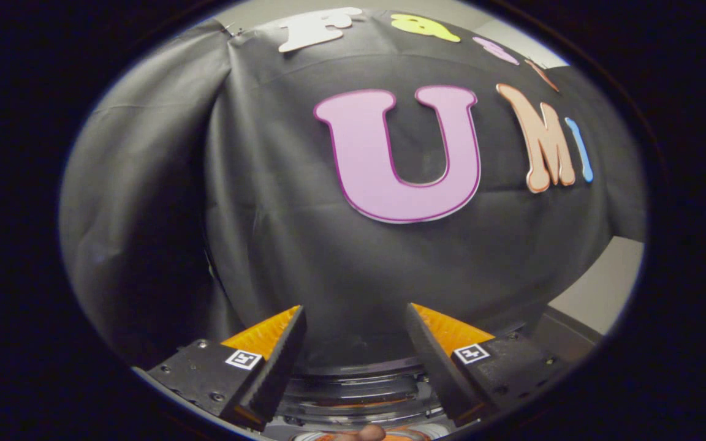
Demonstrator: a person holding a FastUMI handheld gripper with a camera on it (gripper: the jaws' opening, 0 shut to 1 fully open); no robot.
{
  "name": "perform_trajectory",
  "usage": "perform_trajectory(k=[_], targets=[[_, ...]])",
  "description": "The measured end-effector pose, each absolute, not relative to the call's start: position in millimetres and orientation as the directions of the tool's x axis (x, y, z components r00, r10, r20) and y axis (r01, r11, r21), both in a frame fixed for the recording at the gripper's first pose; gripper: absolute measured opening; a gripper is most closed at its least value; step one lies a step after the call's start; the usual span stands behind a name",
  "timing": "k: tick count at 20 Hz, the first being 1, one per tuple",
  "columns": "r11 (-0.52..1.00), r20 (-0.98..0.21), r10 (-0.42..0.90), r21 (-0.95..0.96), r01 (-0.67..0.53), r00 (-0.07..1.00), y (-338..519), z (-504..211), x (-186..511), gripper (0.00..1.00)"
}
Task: Put the clothes into the washing machine and then close the washing machine lid.
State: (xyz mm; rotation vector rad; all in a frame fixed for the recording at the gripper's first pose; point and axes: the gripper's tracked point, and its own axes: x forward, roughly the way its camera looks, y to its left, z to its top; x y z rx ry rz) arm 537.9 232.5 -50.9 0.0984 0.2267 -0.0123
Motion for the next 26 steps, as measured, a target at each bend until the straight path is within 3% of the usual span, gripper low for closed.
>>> perform_trajectory(k=[5,20,26], targets=[[0.999,-0.208,-0.035,-0.018,0.032,0.978,226.1,-65.0,541.4,0.97],[0.998,-0.096,-0.068,-0.005,0.068,0.993,227.9,-52.9,503.2,0.93],[0.998,-0.166,-0.069,-0.008,0.068,0.984,229.0,-56.2,495.9,0.93]])
